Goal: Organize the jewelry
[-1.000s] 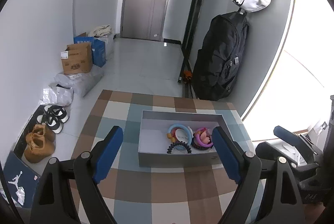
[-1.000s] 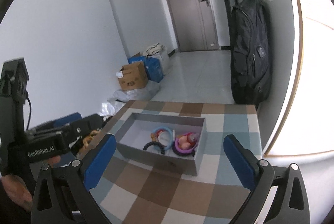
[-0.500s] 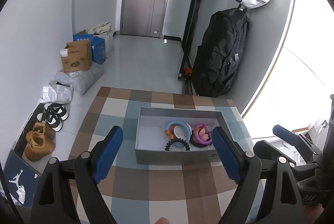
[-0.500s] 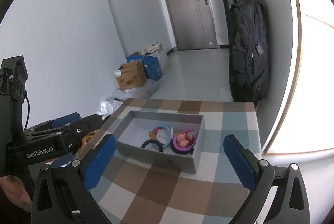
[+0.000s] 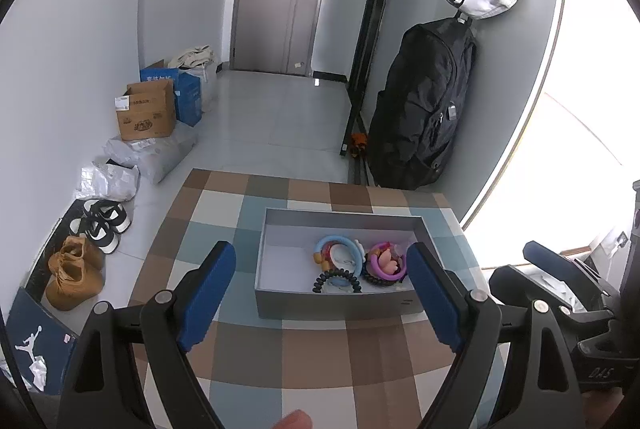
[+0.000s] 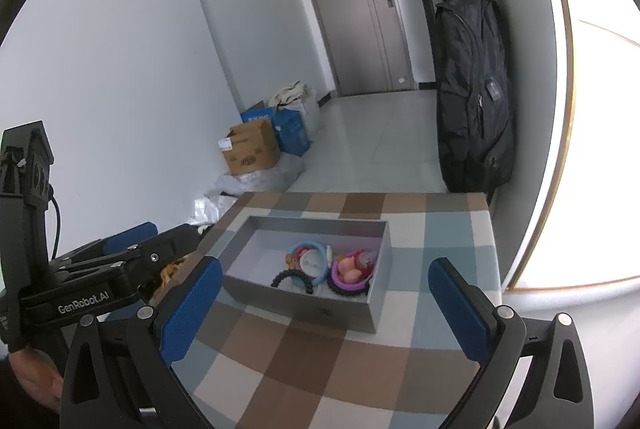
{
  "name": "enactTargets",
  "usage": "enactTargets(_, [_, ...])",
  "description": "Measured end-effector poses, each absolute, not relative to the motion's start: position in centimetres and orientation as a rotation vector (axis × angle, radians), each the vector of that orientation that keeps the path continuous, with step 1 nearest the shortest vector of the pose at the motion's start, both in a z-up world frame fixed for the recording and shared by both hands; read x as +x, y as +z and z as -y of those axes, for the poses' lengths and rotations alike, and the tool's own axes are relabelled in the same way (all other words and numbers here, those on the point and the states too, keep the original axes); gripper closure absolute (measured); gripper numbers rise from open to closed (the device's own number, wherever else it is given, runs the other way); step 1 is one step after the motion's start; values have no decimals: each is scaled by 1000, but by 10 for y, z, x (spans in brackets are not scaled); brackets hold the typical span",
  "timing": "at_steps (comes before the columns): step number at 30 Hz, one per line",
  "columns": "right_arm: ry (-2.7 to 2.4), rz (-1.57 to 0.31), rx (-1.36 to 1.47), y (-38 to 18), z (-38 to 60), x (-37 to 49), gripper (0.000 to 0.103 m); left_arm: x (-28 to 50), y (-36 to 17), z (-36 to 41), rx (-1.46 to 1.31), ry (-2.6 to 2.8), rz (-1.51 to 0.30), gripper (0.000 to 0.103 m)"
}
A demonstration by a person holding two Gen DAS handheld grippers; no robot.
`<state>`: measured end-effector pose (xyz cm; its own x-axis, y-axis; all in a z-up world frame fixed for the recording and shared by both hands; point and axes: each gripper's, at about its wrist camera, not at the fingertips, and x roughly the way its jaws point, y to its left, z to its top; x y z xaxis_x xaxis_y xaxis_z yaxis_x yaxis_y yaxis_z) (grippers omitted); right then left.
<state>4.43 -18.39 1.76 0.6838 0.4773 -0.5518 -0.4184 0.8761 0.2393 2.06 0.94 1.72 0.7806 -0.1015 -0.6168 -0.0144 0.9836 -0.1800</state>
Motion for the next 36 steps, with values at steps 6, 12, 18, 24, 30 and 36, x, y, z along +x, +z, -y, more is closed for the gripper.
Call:
enactTargets(6, [502, -647, 96, 17, 184, 44, 0, 22, 16, -9, -176, -55, -678, 19])
enactTargets(12, [507, -658, 107, 17, 186, 43, 0, 22, 15, -8, -175, -57, -682, 19])
enactTargets(18, [502, -659, 108, 16, 186, 44, 0, 23, 15, -8, -176, -62, -685, 19])
enactTargets(24, [501, -664, 108, 14, 186, 46, 0, 24, 14, -7, -174, -70, -689, 19])
enactTargets(30, [502, -672, 102, 12, 185, 48, 0, 25, 14, -6, -182, -65, -696, 19])
enactTargets(36, [500, -672, 103, 11, 184, 49, 0, 24, 14, -6, -183, -49, -680, 19])
